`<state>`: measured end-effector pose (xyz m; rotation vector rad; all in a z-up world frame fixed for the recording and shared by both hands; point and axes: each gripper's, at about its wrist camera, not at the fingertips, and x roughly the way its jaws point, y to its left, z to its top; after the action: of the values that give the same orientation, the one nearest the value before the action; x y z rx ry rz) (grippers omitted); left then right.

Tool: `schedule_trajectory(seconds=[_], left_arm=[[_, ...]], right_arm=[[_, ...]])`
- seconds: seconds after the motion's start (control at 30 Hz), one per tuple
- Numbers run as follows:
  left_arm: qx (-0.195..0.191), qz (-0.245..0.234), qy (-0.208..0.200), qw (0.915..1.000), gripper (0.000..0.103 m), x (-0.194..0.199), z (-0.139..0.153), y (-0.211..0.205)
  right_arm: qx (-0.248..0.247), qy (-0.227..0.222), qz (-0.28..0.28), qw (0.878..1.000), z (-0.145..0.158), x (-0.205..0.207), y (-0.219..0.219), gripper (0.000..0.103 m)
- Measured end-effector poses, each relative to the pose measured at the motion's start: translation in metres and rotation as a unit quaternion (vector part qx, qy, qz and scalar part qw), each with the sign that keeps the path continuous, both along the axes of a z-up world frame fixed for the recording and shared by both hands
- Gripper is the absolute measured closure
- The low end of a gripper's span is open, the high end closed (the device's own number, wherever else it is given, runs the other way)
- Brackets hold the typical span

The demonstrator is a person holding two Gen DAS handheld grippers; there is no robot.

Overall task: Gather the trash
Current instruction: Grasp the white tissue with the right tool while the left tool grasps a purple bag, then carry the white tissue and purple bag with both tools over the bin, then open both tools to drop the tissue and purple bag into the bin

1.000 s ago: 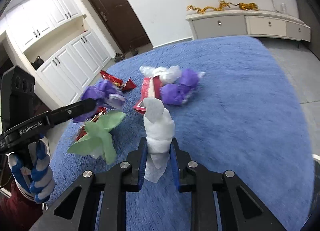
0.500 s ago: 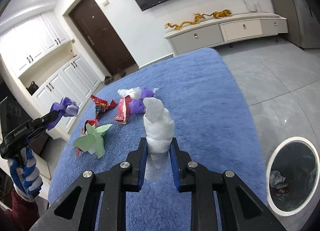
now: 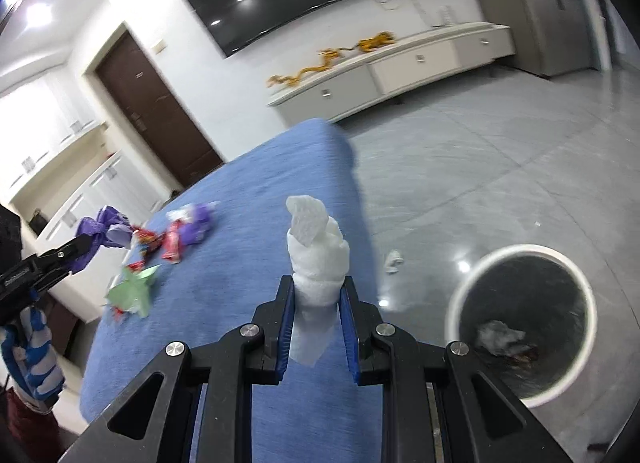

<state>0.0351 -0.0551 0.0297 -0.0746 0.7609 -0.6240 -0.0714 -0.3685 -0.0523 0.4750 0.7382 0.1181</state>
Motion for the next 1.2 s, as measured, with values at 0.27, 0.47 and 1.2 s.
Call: schedule_trajectory(seconds=[0.27,0.47,1.2], left_arm=[[0.039,-0.129,0.03,0.9904,0.084,-0.002,-0.027,-0.143],[0.073,-0.195,0.065,0.976,0.084,0.001,-0.056,-0.246],[0.064,-0.224,0.154,0.9603,0.047,0.028,-0.118,-0.353]], right_arm=[[0.016,0.03,-0.098,0.995,-0.028,-0.029,-0.083,0.082],[0.028,0.061,-0.143,0.987,-0.058,-0.033,-0.124,0.082],[0.061,0.132,-0.217,0.965,-0.112,-0.045,-0.173,0.055]])
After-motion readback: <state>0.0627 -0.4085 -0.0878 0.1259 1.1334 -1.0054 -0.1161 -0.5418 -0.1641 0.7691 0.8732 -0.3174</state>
